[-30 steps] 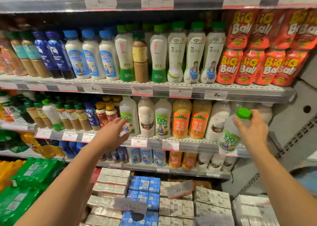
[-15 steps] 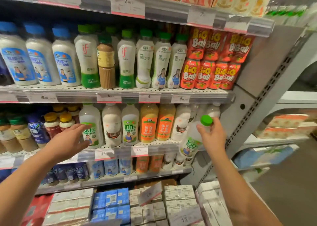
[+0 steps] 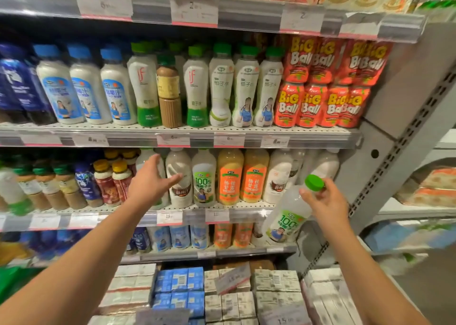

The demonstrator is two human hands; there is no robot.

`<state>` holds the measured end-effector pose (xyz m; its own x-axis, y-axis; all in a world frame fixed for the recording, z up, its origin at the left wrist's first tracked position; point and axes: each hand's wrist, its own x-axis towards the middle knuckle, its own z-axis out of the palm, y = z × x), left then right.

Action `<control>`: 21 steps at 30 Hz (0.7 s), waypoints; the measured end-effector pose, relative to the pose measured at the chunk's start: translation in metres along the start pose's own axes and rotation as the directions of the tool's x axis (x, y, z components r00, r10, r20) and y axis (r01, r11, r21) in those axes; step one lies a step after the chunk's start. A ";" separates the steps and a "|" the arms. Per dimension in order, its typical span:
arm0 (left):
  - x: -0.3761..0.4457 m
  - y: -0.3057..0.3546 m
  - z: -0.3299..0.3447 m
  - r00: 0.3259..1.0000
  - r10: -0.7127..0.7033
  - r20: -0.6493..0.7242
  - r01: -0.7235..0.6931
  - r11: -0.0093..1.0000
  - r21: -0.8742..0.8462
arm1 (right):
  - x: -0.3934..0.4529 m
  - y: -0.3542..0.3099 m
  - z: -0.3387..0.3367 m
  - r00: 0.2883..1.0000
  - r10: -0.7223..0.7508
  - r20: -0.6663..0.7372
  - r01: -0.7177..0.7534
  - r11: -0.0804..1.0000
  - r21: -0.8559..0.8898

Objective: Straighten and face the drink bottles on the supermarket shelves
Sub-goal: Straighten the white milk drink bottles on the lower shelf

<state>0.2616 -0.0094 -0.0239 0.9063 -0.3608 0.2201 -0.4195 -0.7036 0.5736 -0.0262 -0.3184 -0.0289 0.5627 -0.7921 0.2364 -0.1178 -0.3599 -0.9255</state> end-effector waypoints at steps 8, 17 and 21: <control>0.036 0.019 0.027 0.994 -0.093 0.051 0.098 0.989 -0.107 | -0.030 0.014 0.011 0.994 -0.030 0.103 0.022 0.997 0.073; 0.063 0.021 0.045 0.979 -0.181 0.094 0.149 0.949 0.277 | -0.036 0.013 0.031 0.987 -0.049 0.154 0.029 0.991 0.131; 0.064 0.012 0.050 0.987 -0.157 0.043 0.137 0.946 0.295 | -0.030 0.012 0.041 0.988 -0.050 0.143 0.033 0.993 0.117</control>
<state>0.3124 -0.0716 -0.0426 0.9578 -0.2720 0.0932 -0.2874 -0.8955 0.3399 -0.0107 -0.2786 -0.0592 0.6793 -0.6944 0.2374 -0.0025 -0.3258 -0.9454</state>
